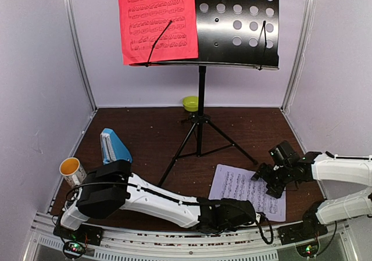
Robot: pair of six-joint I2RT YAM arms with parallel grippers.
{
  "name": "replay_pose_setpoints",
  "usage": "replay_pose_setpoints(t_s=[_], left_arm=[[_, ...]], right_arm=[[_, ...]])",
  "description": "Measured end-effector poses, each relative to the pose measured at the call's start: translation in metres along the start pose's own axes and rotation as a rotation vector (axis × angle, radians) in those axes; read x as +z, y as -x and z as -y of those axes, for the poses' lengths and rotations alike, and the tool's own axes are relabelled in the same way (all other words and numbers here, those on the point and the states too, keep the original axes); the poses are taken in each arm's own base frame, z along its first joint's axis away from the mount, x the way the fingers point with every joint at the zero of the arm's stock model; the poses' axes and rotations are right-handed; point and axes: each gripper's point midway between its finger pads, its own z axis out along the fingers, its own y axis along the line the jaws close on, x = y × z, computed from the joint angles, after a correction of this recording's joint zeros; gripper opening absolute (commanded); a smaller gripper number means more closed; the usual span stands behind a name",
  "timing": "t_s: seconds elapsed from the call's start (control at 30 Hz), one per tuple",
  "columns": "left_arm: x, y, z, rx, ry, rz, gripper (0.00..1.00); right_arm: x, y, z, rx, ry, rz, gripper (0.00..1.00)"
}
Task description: Set up the instrument practice props
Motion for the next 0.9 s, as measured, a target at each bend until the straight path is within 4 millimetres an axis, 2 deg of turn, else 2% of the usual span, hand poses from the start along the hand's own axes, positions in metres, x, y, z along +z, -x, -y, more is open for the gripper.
replay_pose_setpoints(t_s=[0.07, 0.3, 0.4, 0.53, 0.6, 0.73, 0.9], left_arm=[[0.001, -0.001, 0.001, 0.013, -0.004, -0.002, 0.00], [0.002, -0.006, 0.003, 0.025, 0.001, -0.013, 0.00], [0.000, -0.014, 0.004, 0.023, 0.012, -0.025, 0.00], [-0.011, -0.029, 0.000, 0.017, 0.027, -0.044, 0.00], [-0.018, -0.032, -0.004, 0.010, 0.033, -0.043, 0.00], [-0.029, -0.028, -0.014, -0.015, 0.048, -0.024, 0.00], [-0.039, -0.031, -0.022, -0.059, 0.061, -0.012, 0.00]], right_arm=[[-0.002, 0.000, -0.002, -0.009, 0.003, 0.000, 0.87], [-0.013, -0.004, 0.001, -0.090, -0.029, -0.022, 0.98], [-0.033, 0.005, -0.022, -0.147, 0.048, 0.013, 1.00], [-0.076, 0.029, -0.060, -0.220, 0.195, 0.116, 1.00], [-0.096, 0.039, -0.071, -0.248, 0.254, 0.170, 1.00], [-0.118, 0.051, -0.074, -0.286, 0.308, 0.235, 1.00], [-0.120, 0.056, -0.068, -0.316, 0.304, 0.231, 1.00]])
